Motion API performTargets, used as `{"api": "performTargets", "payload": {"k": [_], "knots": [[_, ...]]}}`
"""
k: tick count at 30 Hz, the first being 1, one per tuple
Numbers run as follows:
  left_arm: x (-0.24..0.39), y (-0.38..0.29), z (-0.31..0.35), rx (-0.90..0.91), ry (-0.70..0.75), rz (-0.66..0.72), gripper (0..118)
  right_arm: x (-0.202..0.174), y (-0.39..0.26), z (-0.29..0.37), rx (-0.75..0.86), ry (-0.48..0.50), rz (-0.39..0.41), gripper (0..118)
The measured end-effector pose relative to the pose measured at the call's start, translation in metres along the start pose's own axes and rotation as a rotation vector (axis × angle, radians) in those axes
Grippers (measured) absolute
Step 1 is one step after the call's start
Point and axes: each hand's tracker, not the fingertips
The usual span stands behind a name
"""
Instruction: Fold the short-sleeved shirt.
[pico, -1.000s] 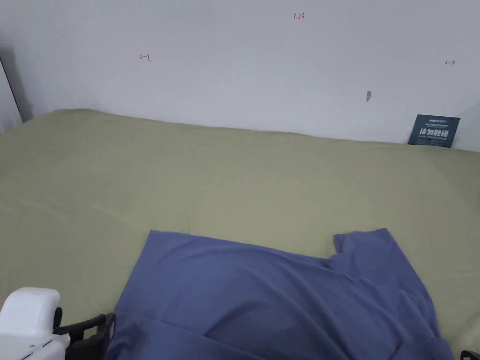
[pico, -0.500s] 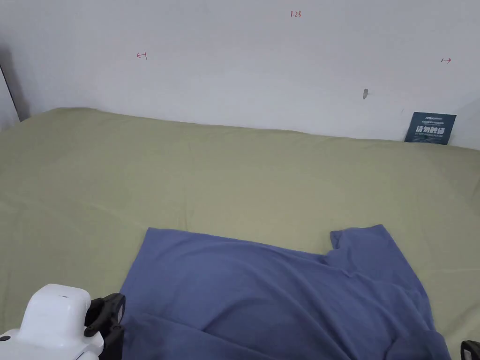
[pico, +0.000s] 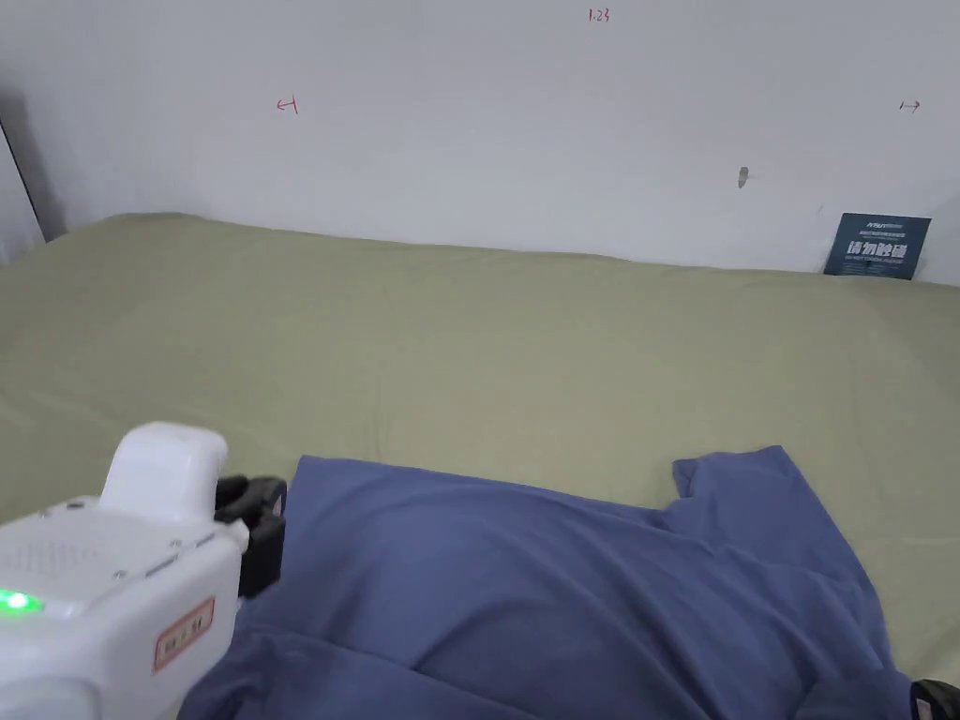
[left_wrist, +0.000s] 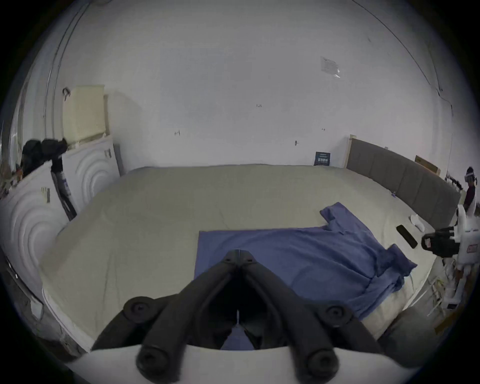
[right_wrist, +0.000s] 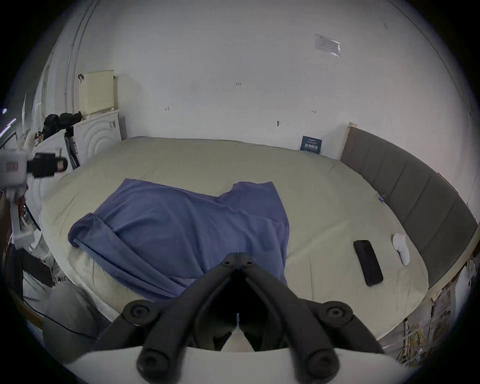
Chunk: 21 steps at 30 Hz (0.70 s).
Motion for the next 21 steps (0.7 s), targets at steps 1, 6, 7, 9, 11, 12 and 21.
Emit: {"api": "performTargets", "payload": {"k": [1, 6, 7, 9, 11, 12, 21], "knots": [[0.001, 0.011, -0.005, 0.001, 0.021, -0.020, 0, 0.000, 0.003, 0.001, -0.004, 0.001, -0.002, 0], [0.007, 0.063, -0.029, 0.048, 0.012, -0.095, 0, 0.001, 0.001, -0.007, -0.031, -0.016, 0.007, 0], [0.007, 0.073, -0.035, 0.053, 0.012, -0.103, 0, 0.001, 0.001, -0.009, -0.039, -0.029, 0.018, 0], [0.008, 0.093, -0.047, 0.056, 0.005, -0.109, 0, 0.001, -0.001, -0.014, -0.060, -0.040, 0.039, 0], [0.004, 0.108, -0.065, 0.046, -0.006, -0.112, 0, 0.003, -0.002, -0.017, -0.067, -0.040, 0.041, 0], [0.003, 0.114, -0.076, 0.039, 0.002, -0.115, 0, 0.004, -0.002, -0.019, -0.072, -0.041, 0.038, 0], [-0.030, 0.104, -0.202, -0.230, 0.053, -0.111, 0, 0.009, -0.002, -0.037, -0.115, -0.056, 0.053, 0]]}}
